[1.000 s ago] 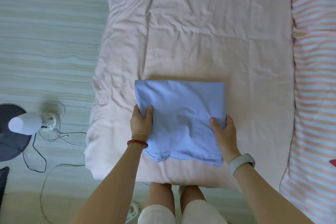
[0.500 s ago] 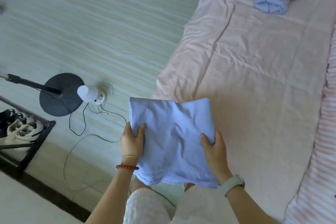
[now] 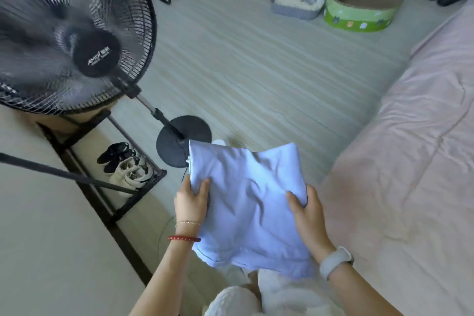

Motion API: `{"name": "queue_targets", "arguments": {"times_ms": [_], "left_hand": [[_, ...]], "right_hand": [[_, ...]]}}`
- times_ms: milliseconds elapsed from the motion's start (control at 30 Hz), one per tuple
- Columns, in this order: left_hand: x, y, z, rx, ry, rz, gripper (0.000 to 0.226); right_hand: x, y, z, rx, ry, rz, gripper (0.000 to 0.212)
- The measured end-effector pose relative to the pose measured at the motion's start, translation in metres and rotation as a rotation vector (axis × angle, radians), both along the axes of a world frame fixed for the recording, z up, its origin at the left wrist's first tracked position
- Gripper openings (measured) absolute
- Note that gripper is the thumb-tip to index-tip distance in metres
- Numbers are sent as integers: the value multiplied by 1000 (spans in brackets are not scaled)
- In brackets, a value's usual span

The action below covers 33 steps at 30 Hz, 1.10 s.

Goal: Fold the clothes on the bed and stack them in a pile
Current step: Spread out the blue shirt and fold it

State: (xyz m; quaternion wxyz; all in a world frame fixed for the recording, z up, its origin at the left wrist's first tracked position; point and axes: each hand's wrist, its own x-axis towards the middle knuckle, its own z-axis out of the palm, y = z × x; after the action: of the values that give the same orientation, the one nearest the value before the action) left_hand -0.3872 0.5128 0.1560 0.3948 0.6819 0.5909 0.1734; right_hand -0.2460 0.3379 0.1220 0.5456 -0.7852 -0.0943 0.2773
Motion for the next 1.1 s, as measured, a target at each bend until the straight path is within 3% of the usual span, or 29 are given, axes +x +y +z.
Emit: {"name": "queue_targets", "arguments": {"times_ms": [200, 400, 667, 1100], "left_hand": [[34, 54, 8, -22, -44, -6, 33], [129, 113, 12, -3, -104, -129, 33], [341, 155, 17, -33, -158, -420, 34], [663, 115, 29, -75, -222, -988, 19]], "right_hand": [[38, 58, 14, -14, -34, -31, 16], [112, 102, 27, -2, -59, -136, 17], [263, 114, 47, 43, -107, -400, 7], [466, 67, 57, -24, -128, -950, 20]]}}
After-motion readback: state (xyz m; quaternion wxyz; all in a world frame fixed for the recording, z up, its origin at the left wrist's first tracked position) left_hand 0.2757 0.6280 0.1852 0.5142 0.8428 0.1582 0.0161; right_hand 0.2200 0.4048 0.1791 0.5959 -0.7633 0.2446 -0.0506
